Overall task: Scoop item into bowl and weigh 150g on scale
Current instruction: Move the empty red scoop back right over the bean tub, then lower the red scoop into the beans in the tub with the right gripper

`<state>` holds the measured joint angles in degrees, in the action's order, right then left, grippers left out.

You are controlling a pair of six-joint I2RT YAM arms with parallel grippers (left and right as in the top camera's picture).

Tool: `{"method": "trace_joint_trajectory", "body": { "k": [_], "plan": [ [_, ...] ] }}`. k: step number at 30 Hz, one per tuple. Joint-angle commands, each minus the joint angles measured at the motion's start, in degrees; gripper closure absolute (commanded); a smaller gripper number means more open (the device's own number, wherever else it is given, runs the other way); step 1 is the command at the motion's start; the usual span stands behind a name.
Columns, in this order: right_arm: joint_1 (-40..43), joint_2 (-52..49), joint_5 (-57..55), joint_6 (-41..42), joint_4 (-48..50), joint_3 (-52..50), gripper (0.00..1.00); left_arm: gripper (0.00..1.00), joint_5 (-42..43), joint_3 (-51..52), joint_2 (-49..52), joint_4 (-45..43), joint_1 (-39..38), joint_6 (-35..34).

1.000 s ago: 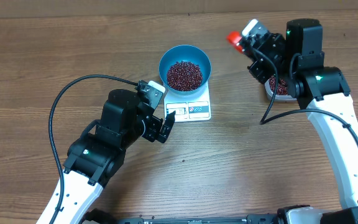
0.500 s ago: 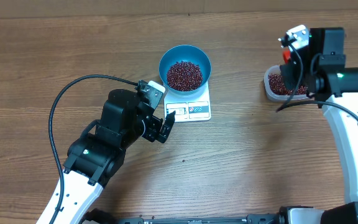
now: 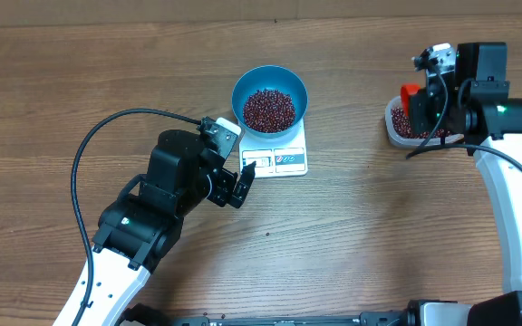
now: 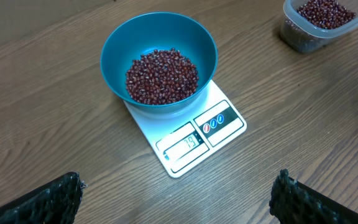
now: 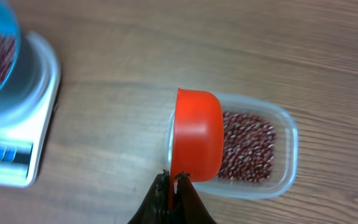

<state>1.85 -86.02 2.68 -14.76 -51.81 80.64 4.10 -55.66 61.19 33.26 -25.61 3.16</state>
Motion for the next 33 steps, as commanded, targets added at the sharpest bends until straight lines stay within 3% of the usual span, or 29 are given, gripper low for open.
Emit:
{"method": "trace_joint_trajectory", "body": {
  "k": [1,19,23,33],
  "plan": [
    [0.2,-1.3,-6.8,9.3,1.4,0.4,0.96,0.0,0.4,-1.2,0.3,0.0,0.1,-0.6],
    [0.2,-12.1,-26.3,9.5,0.8,0.4,0.96,0.0,0.4,-1.2,0.3,0.0,0.1,-0.6],
    [0.2,-13.0,-26.3,5.2,1.2,0.4,0.96,0.0,0.4,-1.2,0.3,0.0,0.1,-0.6],
    [0.2,-17.3,-26.7,5.2,1.2,0.4,0.96,0.0,0.4,-1.2,0.3,0.0,0.1,-0.6]
  ]
}}
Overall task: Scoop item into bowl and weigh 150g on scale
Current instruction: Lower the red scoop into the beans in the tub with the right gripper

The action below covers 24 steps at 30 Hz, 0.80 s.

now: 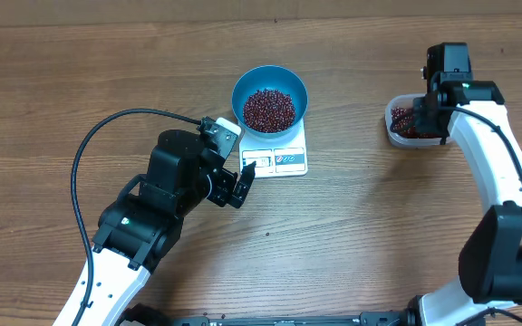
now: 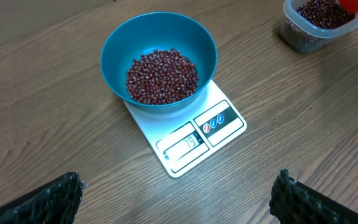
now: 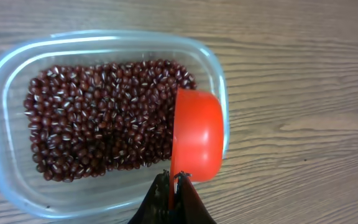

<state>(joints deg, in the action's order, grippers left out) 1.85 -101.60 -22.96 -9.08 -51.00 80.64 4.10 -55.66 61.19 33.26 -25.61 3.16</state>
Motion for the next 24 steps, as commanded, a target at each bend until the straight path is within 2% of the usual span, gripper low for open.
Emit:
{"method": "trace_joint_trajectory", "body": {
  "k": [1,9,18,24],
  "plan": [
    [0.2,-2.1,-1.0,-0.4,0.3,0.4,0.96,0.0,0.4,-1.2,0.3,0.0,0.1,-0.6],
    [0.2,-2.3,-1.0,-0.4,-1.2,0.3,0.96,0.0,0.4,-1.2,0.3,0.0,0.1,-0.6],
    [0.2,-2.3,4.3,-0.5,-4.0,0.3,0.96,0.0,0.4,-1.2,0.3,0.0,0.1,-0.6],
    [0.2,-2.3,9.1,-3.4,-5.2,0.3,0.96,0.0,0.4,-1.2,0.3,-0.1,0.1,-0.6]
  ]
}}
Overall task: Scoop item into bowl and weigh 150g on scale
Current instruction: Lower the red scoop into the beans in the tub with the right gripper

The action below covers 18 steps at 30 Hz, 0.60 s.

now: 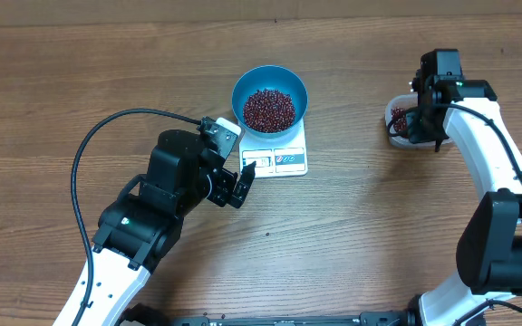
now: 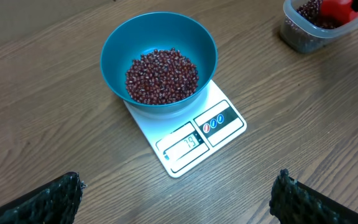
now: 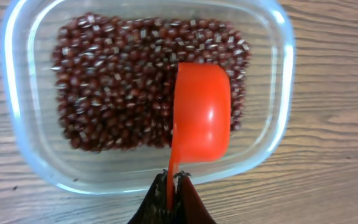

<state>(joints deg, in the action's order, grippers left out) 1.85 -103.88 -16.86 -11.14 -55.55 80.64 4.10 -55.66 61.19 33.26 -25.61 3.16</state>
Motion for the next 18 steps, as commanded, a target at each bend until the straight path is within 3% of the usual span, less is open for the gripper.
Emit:
{"method": "trace_joint_trajectory", "body": {
  "k": [1,18],
  "plan": [
    [0.2,0.0,3.1,-1.4,-0.8,0.3,0.96,0.01,0.4,-1.2,0.3,0.0,0.1,-0.6],
    [2.3,0.0,12.1,-1.4,-1.7,0.3,0.96,0.01,0.4,-1.2,0.3,0.0,0.1,-0.6]
  ]
}}
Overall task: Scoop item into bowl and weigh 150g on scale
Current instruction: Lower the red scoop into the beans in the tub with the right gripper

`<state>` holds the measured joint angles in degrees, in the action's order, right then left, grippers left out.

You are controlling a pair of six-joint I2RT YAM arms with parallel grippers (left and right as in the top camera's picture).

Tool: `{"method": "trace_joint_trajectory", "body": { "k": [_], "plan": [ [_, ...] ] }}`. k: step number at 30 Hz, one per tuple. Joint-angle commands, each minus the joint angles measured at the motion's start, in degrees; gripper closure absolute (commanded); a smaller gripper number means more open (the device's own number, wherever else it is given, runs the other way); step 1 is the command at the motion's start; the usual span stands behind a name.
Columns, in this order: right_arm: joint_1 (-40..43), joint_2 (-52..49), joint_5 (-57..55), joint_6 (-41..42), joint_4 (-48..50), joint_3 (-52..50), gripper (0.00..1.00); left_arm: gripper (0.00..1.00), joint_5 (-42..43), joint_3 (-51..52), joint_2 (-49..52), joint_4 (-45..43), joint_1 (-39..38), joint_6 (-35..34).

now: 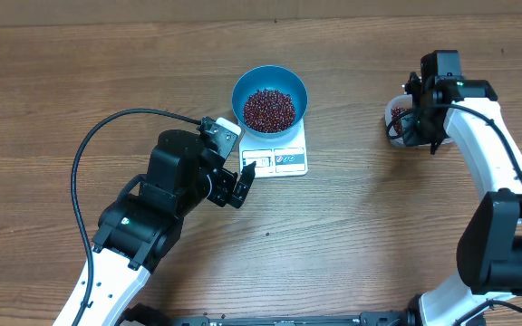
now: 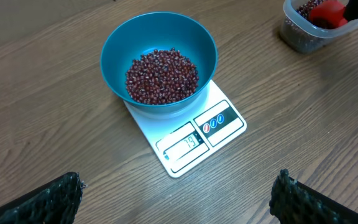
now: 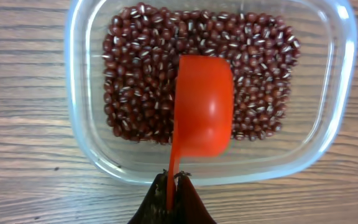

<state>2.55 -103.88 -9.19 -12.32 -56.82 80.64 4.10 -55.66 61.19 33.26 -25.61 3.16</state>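
Note:
A blue bowl partly filled with red beans stands on the white scale; in the left wrist view the bowl and scale lie ahead. My left gripper hangs open over the wood just short of the scale. My right gripper is shut on the handle of an orange scoop, whose cup is turned bottom-up over the red beans in a clear tub. Overhead, the right arm covers much of that tub.
The wooden table carries only the scale and the bean tub. A black cable loops off my left arm at the left side. The table's far edge runs along the top of the overhead view.
My right gripper has shifted a little with the scoop, which now sits more over the middle of the tub. The left arm, bowl and scale are unchanged.
At first my right gripper held the scoop bottom-up at the tub's left rim, the scale at the view's left. Then the scoop was over the tub's right part, later over the beans, and now nearer the tub's middle. The left arm stayed still throughout.

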Motion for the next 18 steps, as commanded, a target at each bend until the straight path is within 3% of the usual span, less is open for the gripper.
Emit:
{"method": "trace_joint_trajectory", "body": {
  "k": [1,12,18],
  "plan": [
    [2.2,0.0,4.9,-0.2,-0.3,0.3,0.96,0.01,0.4,-1.2,0.3,0.0,0.1,-0.6],
    [6.3,0.0,15.6,-1.5,0.3,0.3,0.96,0.0,0.4,-1.2,0.3,0.0,0.1,-0.6],
    [6.2,0.0,15.9,-1.4,0.4,0.3,0.96,0.01,0.4,-1.2,0.3,0.0,0.1,-0.6]
  ]
}}
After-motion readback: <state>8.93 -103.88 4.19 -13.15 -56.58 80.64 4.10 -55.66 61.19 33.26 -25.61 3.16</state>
